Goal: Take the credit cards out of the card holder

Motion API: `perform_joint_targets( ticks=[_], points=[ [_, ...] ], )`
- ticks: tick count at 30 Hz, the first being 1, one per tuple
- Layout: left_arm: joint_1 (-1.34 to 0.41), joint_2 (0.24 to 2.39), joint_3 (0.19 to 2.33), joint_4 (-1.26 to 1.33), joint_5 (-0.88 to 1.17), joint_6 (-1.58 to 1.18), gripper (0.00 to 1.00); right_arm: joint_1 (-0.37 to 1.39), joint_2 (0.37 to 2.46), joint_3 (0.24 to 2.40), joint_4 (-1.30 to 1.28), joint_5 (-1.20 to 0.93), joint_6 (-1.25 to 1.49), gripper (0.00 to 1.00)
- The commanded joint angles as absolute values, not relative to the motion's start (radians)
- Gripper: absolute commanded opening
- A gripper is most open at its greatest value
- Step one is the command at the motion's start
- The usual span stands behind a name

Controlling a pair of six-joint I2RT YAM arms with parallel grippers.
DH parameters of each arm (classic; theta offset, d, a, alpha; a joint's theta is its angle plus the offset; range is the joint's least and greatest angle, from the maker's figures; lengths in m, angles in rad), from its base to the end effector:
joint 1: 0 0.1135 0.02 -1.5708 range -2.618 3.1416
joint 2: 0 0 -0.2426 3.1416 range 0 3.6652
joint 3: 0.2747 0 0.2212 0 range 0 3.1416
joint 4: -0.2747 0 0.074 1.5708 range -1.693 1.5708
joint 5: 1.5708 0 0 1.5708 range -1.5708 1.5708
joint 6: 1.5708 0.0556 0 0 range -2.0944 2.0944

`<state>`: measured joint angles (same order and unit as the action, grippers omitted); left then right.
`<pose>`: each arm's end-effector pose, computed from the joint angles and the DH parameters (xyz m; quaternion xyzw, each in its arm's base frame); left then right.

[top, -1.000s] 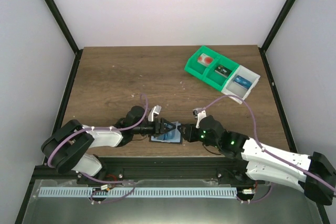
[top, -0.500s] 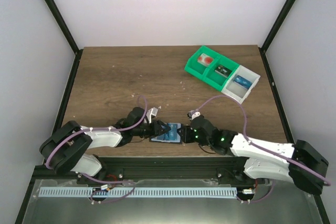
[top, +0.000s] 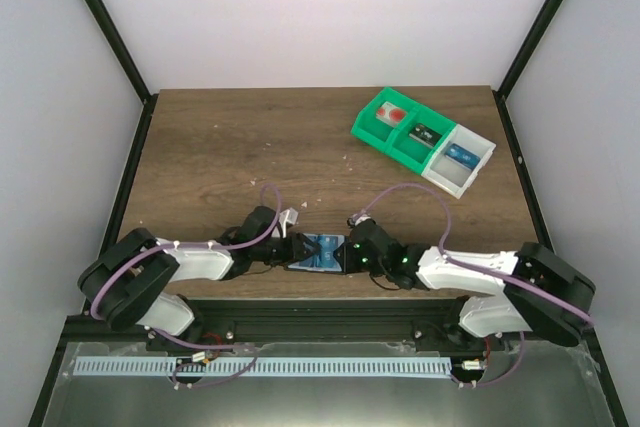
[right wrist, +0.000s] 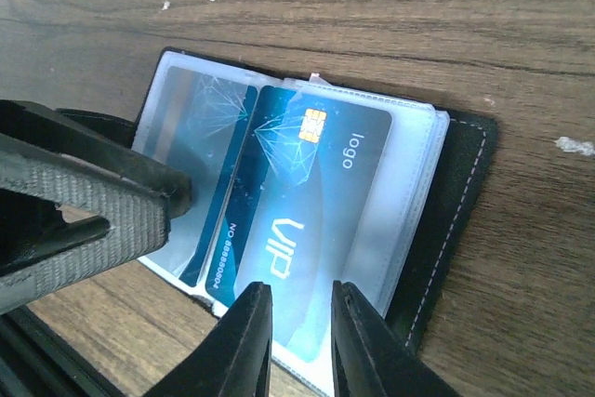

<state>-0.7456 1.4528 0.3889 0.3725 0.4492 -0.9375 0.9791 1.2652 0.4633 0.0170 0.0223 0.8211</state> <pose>0.1620 -0.1825 0.1183 0.0099 0.8872 -0.4437 0.1262 0.1292 0.1901 0.1420 -0.0686 0.9212 0.2935 0.2460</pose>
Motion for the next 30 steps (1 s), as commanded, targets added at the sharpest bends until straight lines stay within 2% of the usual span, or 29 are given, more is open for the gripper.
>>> perform_joint_targets(
  ticks=[1, 10, 24, 30],
  points=[
    [-0.738, 1.465, 0.362, 0.392, 0.446, -0.923, 0.41, 0.970, 1.310, 0.474, 0.085, 0.001, 0.816, 0.20],
    [-0.733, 1.470, 0.349, 0.405, 0.448, -0.924, 0.41, 0.964, 1.402, 0.479, 0.109, -0.023, 0.813, 0.20],
    [-0.733, 1.524, 0.353, 0.475, 0.494, -0.953, 0.41, 0.963, 1.417, 0.452, 0.121, -0.026, 0.824, 0.17],
    [-0.733, 1.539, 0.363, 0.481, 0.497, -0.956, 0.33, 0.963, 1.421, 0.447, 0.125, -0.025, 0.824, 0.17]
  ],
)
